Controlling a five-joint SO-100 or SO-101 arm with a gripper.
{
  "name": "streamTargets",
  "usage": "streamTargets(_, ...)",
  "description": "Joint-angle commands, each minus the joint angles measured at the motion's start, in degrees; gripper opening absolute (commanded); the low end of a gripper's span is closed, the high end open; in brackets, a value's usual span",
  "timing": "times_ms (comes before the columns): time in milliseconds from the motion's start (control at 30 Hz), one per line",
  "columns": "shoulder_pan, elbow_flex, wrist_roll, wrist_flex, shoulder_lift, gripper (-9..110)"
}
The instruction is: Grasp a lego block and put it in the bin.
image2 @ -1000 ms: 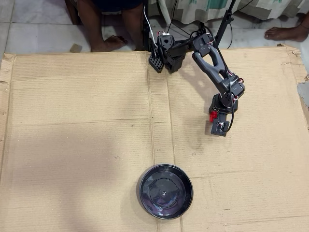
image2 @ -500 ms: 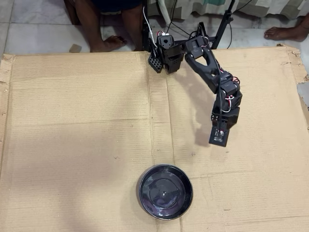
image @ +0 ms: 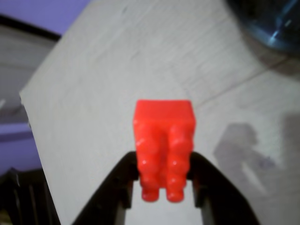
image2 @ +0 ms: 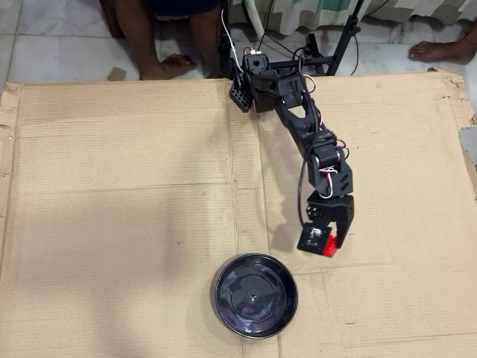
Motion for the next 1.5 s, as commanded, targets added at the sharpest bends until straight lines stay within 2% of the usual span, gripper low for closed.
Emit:
streamTargets(0,2.5,-3.0,-0.3,-2.6,0.9,0)
streamTargets(267,8.6,-2.6,-4.4,-9.5,-0.4,0)
streamTargets(600,14.2,-3.0,-9.7,-24.7,-5.1,0)
streamTargets(900,16.6,-3.0,-11.5,-30.3,-9.1,0)
streamTargets(1233,17.0,-2.3,-11.5,-29.8,-9.5,1)
streamTargets(1467,17.5,-2.9,-11.9,-23.7,-9.6,1)
